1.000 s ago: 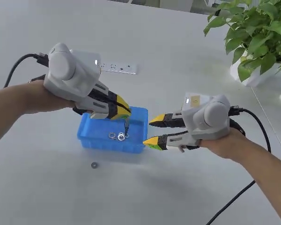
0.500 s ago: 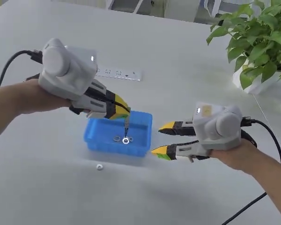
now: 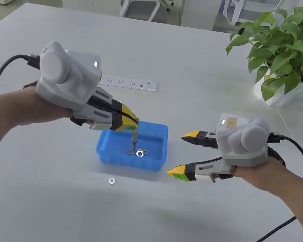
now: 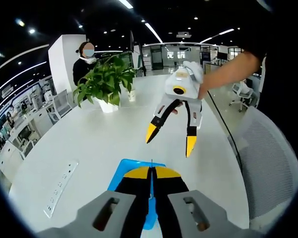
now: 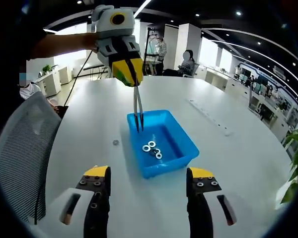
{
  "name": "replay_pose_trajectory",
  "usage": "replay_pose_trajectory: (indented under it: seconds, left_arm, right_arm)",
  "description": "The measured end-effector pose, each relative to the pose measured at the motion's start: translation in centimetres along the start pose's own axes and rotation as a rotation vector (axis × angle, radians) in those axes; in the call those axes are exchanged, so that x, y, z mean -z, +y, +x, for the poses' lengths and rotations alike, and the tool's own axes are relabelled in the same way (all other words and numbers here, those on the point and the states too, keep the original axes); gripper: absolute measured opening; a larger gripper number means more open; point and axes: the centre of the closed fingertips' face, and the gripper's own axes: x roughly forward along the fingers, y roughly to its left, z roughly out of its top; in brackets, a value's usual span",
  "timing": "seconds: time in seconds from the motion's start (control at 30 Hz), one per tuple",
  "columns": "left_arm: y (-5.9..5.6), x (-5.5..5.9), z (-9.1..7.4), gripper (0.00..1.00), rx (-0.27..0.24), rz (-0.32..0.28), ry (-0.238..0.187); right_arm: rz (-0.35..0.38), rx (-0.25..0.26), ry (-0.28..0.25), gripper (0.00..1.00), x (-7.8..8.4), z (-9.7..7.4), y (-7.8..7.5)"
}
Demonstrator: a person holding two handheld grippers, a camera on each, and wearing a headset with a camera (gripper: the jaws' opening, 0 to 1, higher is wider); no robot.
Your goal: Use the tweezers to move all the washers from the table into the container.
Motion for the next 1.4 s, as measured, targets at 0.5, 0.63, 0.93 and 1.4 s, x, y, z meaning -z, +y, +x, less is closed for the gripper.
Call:
replay_pose_trajectory:
  seconds: [0.5, 0.63, 0.93, 1.4]
  left_arm:
    - [-1.4, 0.3, -1.2, 0.04, -0.010, -0.008, -0.004]
    - [-1.8, 0.5, -1.2, 0.04, -0.007, -0.009, 0.000]
    - [-2.6, 1.2, -1.5, 0.04, -0.008, -0.017, -0.002]
    - [-3.7, 3.0, -1.5, 0.04, -0.001, -0.030, 0.016]
  right_arm:
    - [0.028, 0.009, -0.008, 0.74, 0.5, -0.3, 0.8]
    - [0.034, 0.009, -0.017, 0.76, 0.5, -0.3, 1.0]
    - [0.042, 0.004, -0.016, 0.78, 0.8, 0.0, 1.5]
    - [0.038, -0.013, -0.030, 0.78, 0.6, 0.5, 2.4]
